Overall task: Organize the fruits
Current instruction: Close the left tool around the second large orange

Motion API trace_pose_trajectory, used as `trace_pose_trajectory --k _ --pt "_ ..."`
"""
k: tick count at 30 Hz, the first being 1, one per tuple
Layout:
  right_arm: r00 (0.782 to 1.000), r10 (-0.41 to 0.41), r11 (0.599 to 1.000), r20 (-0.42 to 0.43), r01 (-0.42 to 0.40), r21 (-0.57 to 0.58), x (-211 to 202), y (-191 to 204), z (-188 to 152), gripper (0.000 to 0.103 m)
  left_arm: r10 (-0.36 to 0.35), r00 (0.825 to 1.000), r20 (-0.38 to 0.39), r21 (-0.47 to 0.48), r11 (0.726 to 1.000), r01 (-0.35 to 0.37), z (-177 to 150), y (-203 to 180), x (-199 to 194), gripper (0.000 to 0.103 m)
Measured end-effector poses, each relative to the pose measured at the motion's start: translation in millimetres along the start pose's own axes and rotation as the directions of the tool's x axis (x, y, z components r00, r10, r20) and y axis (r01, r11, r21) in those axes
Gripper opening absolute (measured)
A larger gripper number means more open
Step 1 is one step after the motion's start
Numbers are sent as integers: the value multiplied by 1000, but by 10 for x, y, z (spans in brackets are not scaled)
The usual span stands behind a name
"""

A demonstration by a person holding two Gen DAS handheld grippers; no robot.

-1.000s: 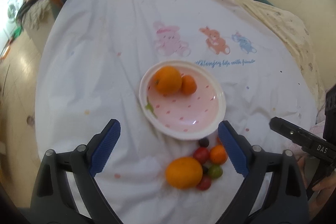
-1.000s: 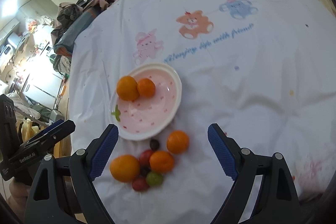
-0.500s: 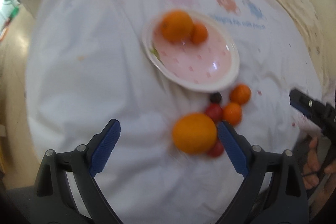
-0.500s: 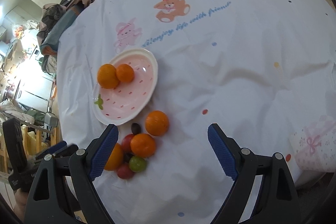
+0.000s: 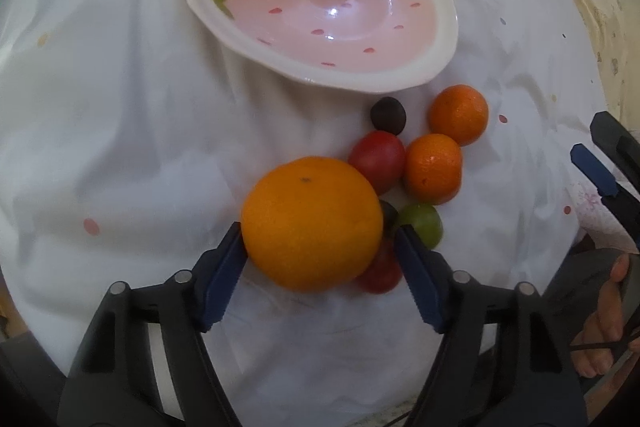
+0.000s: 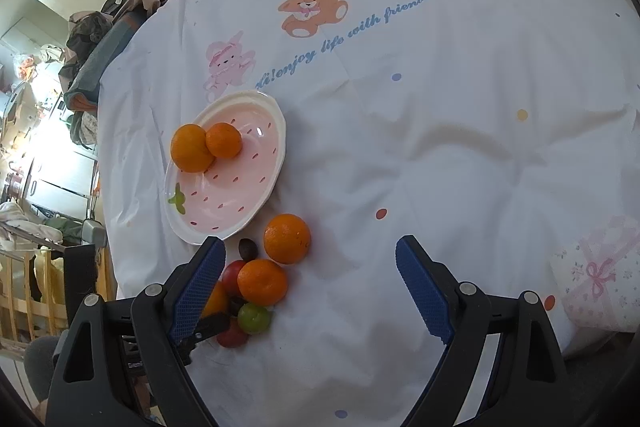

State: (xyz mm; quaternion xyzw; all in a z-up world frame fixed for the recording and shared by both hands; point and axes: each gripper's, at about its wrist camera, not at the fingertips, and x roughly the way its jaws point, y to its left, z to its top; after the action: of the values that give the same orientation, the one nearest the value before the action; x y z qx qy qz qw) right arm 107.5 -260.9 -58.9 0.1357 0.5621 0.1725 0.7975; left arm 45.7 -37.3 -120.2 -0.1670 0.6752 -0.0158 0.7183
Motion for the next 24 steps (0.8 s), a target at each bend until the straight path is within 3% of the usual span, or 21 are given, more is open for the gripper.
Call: trace_pose_trajectory --k 2,5,10,15,18,20,22,24 --pt "1000 -1 1000 -2 1 0 15 4 3 90 11 1000 12 1 1000 -11 1 11 -18 61" --pt "1000 -7 1000 -11 7 -2 55 19 9 90 -5 1000 21 -15 1000 5 21 45 -46 61" --pt "1000 -8 1000 -17 8 -2 98 56 20 90 54 997 60 41 998 -56 -24 -11 -171 57" --pt "999 1 1000 -39 -1 7 120 46 -12 90 48 989 141 11 999 -50 -77 90 -482 56" --pt "993 50 999 -104 -50 7 211 90 -76 90 89 973 211 6 996 -92 -150 169 -687 56" --pt "979 112 994 -168 -110 22 317 132 -142 85 94 967 238 -6 995 -96 -160 227 -761 56" --pt "966 135 991 -219 -133 27 427 181 -218 63 82 965 248 -28 997 -78 -205 301 -825 56" --pt "951 141 990 -277 -136 38 572 217 -307 60 74 967 244 -40 997 -66 -203 306 -803 56"
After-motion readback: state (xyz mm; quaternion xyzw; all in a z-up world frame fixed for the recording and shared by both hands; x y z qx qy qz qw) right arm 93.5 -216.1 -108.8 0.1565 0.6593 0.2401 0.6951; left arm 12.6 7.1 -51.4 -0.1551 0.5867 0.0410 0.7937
